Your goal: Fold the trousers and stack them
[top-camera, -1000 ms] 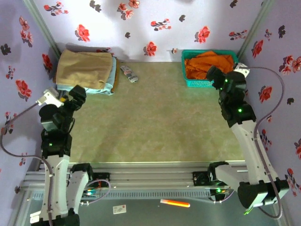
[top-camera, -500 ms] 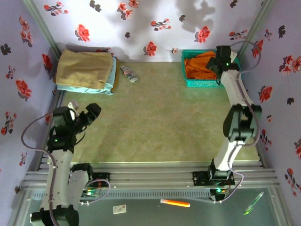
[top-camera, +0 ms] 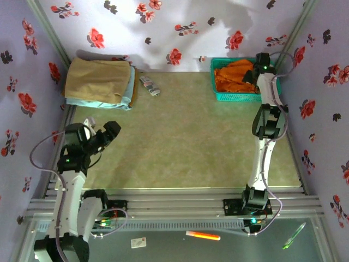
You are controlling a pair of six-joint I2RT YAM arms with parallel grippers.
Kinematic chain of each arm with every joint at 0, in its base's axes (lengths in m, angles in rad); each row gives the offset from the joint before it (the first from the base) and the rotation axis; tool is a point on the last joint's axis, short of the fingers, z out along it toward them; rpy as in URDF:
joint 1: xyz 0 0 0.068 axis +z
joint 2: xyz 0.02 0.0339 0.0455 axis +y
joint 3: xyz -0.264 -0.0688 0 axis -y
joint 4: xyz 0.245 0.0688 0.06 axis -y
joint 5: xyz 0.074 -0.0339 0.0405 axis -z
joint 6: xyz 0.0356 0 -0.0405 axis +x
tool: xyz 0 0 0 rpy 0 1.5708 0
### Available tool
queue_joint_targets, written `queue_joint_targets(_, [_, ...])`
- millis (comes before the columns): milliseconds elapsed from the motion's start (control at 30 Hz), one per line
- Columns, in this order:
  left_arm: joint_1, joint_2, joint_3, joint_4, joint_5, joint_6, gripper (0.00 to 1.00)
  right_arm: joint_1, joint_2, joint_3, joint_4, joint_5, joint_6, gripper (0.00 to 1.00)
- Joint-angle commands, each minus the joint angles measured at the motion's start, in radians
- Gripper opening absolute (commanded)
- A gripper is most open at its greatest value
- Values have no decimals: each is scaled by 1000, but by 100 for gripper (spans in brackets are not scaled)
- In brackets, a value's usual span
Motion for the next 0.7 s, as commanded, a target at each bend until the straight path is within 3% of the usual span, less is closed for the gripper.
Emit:
queue_joint_targets(0, [-6,19,-7,51,22,-19,95,5,33,42,-46,-56,-10,99])
queue_joint_targets(100, [-6,40,-4,66,22,-20,92,4,63,60,-42,-83,-9,87])
queue_joint_targets(167, [-5,53,2,65,22,-18,90,-1,90,95,-62,-126,-7,68])
queue_joint_targets(267, [-6,68,19,56,23,-12,87,-10,103,120,-64,-184,16,29])
queue_joint_targets(400, [-6,74,36,50,22,0,86,-11,70,123,-30,-274,50,0])
queue_joint_targets(500, [-11,77,33,75,22,7,85,8,16,109,34,-259,106,0])
queue_joint_targets(667, [-32,83,48,84,25,14,80,74,-109,110,106,-122,96,0])
